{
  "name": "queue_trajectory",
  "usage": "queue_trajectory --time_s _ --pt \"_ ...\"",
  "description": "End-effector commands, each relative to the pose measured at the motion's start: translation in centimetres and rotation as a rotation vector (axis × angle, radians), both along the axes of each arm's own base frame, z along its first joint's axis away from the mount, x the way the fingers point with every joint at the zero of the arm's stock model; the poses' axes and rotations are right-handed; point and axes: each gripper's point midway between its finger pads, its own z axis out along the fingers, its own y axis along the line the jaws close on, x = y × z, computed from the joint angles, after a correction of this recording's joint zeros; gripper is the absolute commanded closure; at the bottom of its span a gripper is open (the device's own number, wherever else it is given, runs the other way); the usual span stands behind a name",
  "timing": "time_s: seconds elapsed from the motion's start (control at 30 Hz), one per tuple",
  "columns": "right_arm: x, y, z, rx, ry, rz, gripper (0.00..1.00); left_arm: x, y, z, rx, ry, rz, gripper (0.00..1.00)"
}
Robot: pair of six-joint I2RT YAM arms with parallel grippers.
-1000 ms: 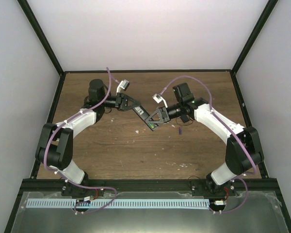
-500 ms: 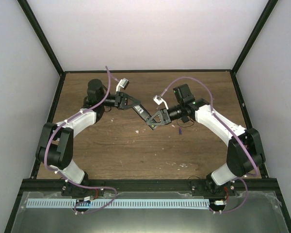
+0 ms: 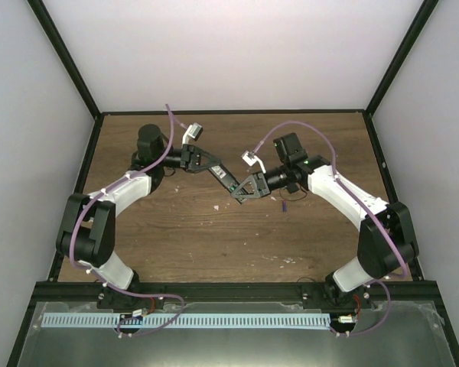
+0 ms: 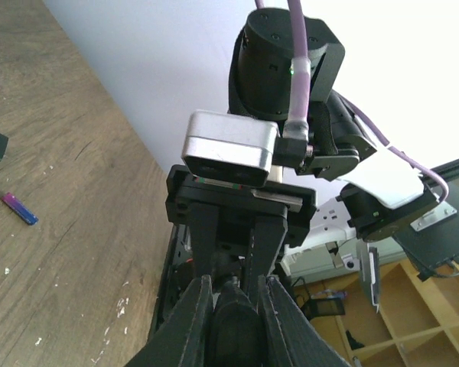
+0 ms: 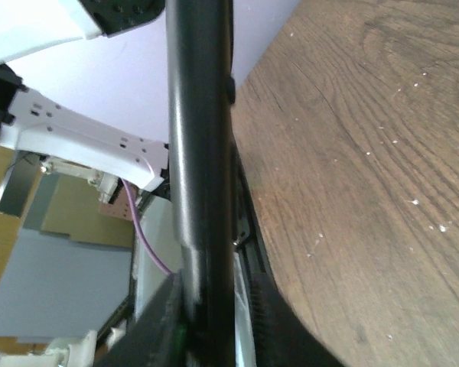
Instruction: Load the batteries into the remote control
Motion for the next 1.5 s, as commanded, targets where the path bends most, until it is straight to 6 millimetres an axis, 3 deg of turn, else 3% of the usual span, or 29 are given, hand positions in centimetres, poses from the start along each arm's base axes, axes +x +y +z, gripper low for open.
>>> queue_trajectory --time_s 0.0,0.13,0.23,0.37,0.5,0.63,0.77,1.03,1.47 --pt "0.4 -1.3 -1.6 -0.091 0.003 -0.067 0.77 1.0 1.1 1.8 -0.005 -0.073 0.063 1.0" --pt "2.2 -2.6 -0.7 -0.13 -0.095 -0.156 0.59 1.7 1.6 0.0 0.072 -0.073 0.114 1.0" --pt "3.3 -3.9 0.0 -0.155 -0.158 -0.221 0.57 1.9 2.0 -1.3 0.128 -0.061 0.138 1.0" --pt "4.9 -5.9 -0.6 -0.268 -0.238 -0.33 0.56 2.4 2.6 -2.9 0.15 -0.028 0.189 1.0" --pt "6.5 -9.1 -3.6 -0.482 -0.251 -0.485 0.6 2.9 3.7 -4.8 0.159 0.021 0.26 1.0" --pt "7.1 -13.3 -8.9 -0.762 -0.175 -0.615 0.67 3.3 4.2 -6.5 0.194 0.057 0.315 1.0" --pt "6.7 -15.2 -12.0 -0.895 -0.118 -0.65 0.7 3.1 4.5 -7.8 0.211 0.084 0.345 1.0" --pt "7.0 -16.6 -15.8 -1.026 -0.09 -0.635 0.68 2.7 4.7 -8.7 0.236 0.091 0.358 1.0" --pt "5.9 -17.4 -19.5 -1.087 -0.062 -0.576 0.71 2.7 4.7 -8.1 0.237 0.076 0.35 1.0"
